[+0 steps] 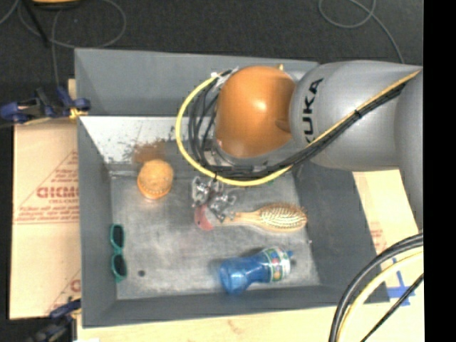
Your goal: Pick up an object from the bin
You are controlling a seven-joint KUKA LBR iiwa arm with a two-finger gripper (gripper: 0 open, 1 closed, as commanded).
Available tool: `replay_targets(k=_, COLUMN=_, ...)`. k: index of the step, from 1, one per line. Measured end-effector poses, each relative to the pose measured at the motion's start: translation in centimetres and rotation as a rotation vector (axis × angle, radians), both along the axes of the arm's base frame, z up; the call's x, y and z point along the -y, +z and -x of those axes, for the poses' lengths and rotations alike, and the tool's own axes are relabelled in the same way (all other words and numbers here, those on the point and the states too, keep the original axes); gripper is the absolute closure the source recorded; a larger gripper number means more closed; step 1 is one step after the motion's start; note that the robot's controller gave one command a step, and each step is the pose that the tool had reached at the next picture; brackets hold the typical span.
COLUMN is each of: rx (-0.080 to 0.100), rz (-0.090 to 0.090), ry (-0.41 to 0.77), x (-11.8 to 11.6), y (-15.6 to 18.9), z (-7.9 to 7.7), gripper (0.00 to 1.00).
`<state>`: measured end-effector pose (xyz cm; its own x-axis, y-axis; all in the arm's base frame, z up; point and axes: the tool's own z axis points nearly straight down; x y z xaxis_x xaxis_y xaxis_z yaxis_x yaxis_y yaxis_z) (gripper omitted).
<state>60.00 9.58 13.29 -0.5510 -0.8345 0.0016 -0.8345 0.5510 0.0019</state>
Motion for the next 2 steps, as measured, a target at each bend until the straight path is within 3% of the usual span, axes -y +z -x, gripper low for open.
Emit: replay_targets(k=2, rx=0.009, rz=-0.001, ry=-0.002, x=0.0, y=5.7, z=-0.3, gripper=1.0)
